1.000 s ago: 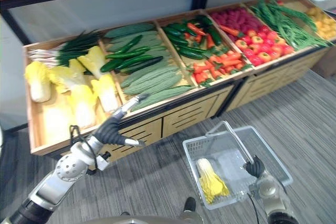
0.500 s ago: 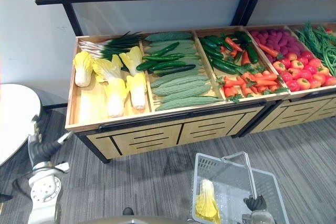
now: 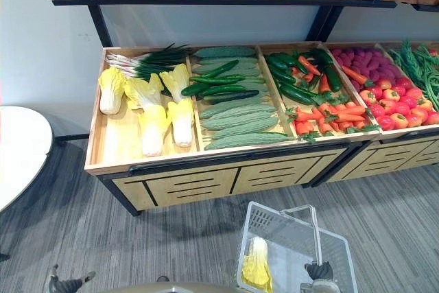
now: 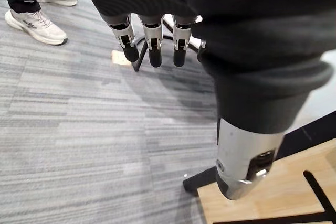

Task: Pick vegetable in the basket

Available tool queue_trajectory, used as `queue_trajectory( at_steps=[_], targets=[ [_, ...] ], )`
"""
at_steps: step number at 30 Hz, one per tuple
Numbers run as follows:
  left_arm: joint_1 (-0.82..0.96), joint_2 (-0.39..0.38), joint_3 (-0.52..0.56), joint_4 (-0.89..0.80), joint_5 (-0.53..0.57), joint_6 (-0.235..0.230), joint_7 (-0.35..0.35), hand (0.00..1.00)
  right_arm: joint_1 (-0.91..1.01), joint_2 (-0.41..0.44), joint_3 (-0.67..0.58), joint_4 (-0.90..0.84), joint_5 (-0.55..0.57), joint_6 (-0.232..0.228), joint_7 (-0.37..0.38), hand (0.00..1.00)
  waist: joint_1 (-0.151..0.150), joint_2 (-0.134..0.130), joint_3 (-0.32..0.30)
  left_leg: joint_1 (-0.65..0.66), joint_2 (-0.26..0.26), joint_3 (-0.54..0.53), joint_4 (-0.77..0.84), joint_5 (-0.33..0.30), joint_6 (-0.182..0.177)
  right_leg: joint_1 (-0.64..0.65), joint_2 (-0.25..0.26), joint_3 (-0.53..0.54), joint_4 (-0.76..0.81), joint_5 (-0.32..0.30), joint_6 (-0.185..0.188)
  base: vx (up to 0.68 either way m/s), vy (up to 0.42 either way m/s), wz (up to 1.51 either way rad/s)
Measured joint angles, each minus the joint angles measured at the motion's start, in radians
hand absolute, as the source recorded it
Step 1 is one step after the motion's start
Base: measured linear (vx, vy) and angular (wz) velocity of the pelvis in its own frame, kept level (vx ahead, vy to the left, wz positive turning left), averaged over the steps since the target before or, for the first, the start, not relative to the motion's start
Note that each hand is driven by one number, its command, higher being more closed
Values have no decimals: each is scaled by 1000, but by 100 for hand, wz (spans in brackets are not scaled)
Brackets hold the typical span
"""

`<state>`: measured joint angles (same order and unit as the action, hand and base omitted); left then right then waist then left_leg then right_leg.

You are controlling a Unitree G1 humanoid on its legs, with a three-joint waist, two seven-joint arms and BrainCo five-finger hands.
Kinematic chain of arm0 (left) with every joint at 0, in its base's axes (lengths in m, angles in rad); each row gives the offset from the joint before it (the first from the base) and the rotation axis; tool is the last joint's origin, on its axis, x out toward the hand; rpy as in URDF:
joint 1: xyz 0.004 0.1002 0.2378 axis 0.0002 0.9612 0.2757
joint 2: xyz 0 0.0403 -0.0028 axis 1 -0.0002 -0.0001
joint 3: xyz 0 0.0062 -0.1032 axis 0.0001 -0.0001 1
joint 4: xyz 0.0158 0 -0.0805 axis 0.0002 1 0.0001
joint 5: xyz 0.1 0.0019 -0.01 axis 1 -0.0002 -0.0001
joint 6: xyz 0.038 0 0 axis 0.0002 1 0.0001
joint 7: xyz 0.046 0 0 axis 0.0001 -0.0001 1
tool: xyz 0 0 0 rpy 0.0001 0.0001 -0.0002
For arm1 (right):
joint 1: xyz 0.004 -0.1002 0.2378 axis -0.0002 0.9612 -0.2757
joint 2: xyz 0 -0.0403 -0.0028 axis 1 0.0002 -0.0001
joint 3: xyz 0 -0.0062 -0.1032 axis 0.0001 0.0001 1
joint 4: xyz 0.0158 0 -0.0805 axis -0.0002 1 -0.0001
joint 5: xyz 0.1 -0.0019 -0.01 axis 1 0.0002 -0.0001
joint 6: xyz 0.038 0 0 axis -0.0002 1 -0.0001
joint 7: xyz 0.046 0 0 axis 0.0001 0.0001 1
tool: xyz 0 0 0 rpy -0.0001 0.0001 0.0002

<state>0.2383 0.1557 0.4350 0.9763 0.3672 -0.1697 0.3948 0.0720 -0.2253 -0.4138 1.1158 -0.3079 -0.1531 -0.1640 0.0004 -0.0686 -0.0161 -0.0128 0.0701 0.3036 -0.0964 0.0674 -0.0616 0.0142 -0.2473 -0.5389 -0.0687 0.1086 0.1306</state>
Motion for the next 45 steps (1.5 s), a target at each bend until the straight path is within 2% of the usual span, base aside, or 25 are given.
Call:
queue_trajectory(
  at_steps=[3, 4, 10, 13, 15, 16, 17, 19, 20, 21, 22, 23, 24, 25, 27, 30, 32, 34, 36, 39, 41, 42, 43, 44, 45],
  targets=[
    [0, 0, -9, 36, -12, 12, -64, 0, -8, 0, 2, 0, -10, 0, 0, 100, -1, 0, 1, 16, 2, 23, -5, -9, -9, -2, 0, 25, 4, -2, -3, -20, -10, -25],
    [0, 0, -24, 55, -21, 21, -109, 0, -10, -1, 11, 0, -21, 2, 0, 100, -1, 0, 1, 25, 3, 37, -6, -14, -10, -3, 0, 37, 5, -4, -5, -31, -10, -25],
    [1, -21, -87, 90, -50, 21, -176, 0, -13, -1, 23, -1, -15, 16, -1, 100, -12, -2, 6, 43, 3, 76, 6, -31, 1, -15, -7, 82, 26, -15, 6, -21, -10, -19],
    [-3, -33, -128, 91, -50, 21, -185, 0, -13, 5, -33, -1, 56, 17, -7, 100, -21, -1, 28, -26, 35, 77, 209, -138, 3, -46, -38, 103, 120, -58, 7, -7, -1, -10],
    [-12, -30, -162, 91, -52, 22, -186, 0, -11, 10, -93, -3, 83, 19, -10, 100, -24, 29, 49, -93, 92, 86, 410, -249, 5, -85, -46, 128, 220, -94, 4, -23, 61, -30],
    [-13, -29, -167, 91, -52, 22, -186, 0, -11, 11, -100, -4, 84, 19, -11, 100, -23, 34, 54, -105, 106, 96, 449, -268, 6, -99, -42, 145, 234, -93, 5, -26, 98, -61],
    [-14, -25, -178, 92, -52, 23, -185, 0, -18, 17, -100, -11, 88, 20, -13, 100, -24, 38, 58, -128, 127, 126, 504, -304, 6, -129, -32, 184, 238, -75, 21, -37, 136, -88],
    [-26, -15, -204, 99, -52, 26, -183, 0, -30, 36, -95, -22, 90, 20, -18, 100, -24, 38, 65, -144, 159, 189, 538, -336, 11, -164, -5, 238, 200, 0, 3, -74, 148, -116],
    [-36, -12, -205, 100, -49, 27, -183, 0, -37, 51, -76, -46, 89, 19, -17, 100, -25, 42, 72, -139, 176, 255, 519, -332, 30, -186, 28, 260, 113, 130, -45, -192, 165, -152],
    [-49, -17, -223, 98, -48, 26, -183, 0, -63, 57, -48, -68, 89, 19, -16, 100, -24, 68, 99, -125, 196, 335, 479, -307, 76, -199, 28, 194, 154, 120, -84, -228, 185, -148],
    [-61, -15, -233, 97, -48, 25, -183, 0, -69, 57, -40, -79, 89, 18, -15, 100, -28, 66, 122, -108, 191, 365, 457, -299, 88, -213, 10, 118, 266, 47, -110, -239, 214, -130],
    [-78, -12, -236, 93, -48, 18, -183, 0, -84, 50, -39, -82, 89, 16, -16, 100, -27, 64, 151, -76, 185, 417, 422, -286, 97, -219, -33, 4, 428, -65, -148, -162, 243, -134],
    [-84, -8, -242, 89, -50, 18, -184, 0, -97, 39, -28, -70, 88, 17, -17, 100, -24, 60, 167, -41, 181, 493, 392, -276, 103, -196, -71, -115, 567, -149, -161, -147, 259, -191],
    [-74, -12, -241, 89, -57, 19, -184, 0, -118, 32, 0, -54, 80, 17, -16, 100, -22, 54, 166, -14, 181, 572, 373, -273, 104, -164, -94, -184, 639, -206, -160, -74, 171, -183],
    [-70, -16, -240, 90, -88, 20, -186, 0, -146, 26, 33, -33, 64, 17, -10, 100, -20, 45, 166, 18, 190, 685, 367, -266, 93, -123, -106, -220, 682, -253, -137, -57, 63, -184],
    [-85, -23, -224, 88, -90, 20, -188, 0, -169, 26, 41, -6, 32, 17, -1, 100, -17, 57, 172, 52, 211, 855, 369, -258, 81, -89, -104, -272, 608, -285, -93, -31, -46, -165],
    [-89, -29, -204, 87, -90, 20, -188, 0, -174, 25, 69, -2, 31, 16, -1, 100, -8, 55, 171, 69, 229, 958, 388, -253, 73, -99, -81, -293, 517, -311, -71, -27, -169, -158],
    [-105, -42, -202, 89, -90, 19, -185, 0, -158, 21, 70, -3, 32, 16, -10, 100, -23, 72, 171, 79, 273, 1018, 426, -245, 55, -102, -7, -275, 417, -339, -91, -6, -241, -94],
    [-121, -60, -203, 92, -90, 19, -185, 0, -114, 23, 67, -4, 36, 18, -24, 100, -27, 89, 160, 88, 319, 1024, 449, -226, 41, -88, 54, -252, 363, -325, -108, 2, -202, -44],
    [-136, -74, -203, 91, -89, 19, -184, 0, -46, 23, 68, -42, 42, 15, -36, 100, -32, 99, 150, 105, 388, 1005, 521, -186, 42, -77, 116, -212, 324, -322, -124, 22, -187, -52],
    [-137, -75, -203, 90, -89, 19, -183, 0, -45, 22, 68, -47, 42, 10, -36, 100, -33, 94, 153, 113, 426, 958, 590, -136, 44, -73, 136, -159, 303, -314, -141, 32, -155, -80],
    [-135, -74, -196, 86, -90, 18, -181, 0, -45, 22, 74, -47, 43, 9, -36, 100, -25, 76, 164, 98, 449, 870, 647, -111, 41, -56, 150, -119, 276, -305, -155, 26, -153, -93],
    [-134, -73, -193, 82, -90, 18, -180, 0, -49, 22, 80, -46, 43, 9, -35, 100, -24, 73, 166, 83, 446, 788, 675, -115, 30, -50, 151, -92, 268, -303, -157, 11, -91, -112],
    [-127, -76, -196, 74, -92, 15, -172, 0, -61, 20, 90, -46, 44, 10, -36, 100, -23, 72, 166, 30, 384, 560, 687, -174, -20, -43, 149, -30, 252, -292, -162, -7, -29, -101],
    [-121, -78, -199, 70, -92, 15, -168, 0, -69, 19, 91, -46, 45, 9, -34, 100, -22, 73, 167, 11, 348, 461, 670, -187, -26, -42, 149, -6, 242, -281, -159, -10, 27, -140]
  ],
)
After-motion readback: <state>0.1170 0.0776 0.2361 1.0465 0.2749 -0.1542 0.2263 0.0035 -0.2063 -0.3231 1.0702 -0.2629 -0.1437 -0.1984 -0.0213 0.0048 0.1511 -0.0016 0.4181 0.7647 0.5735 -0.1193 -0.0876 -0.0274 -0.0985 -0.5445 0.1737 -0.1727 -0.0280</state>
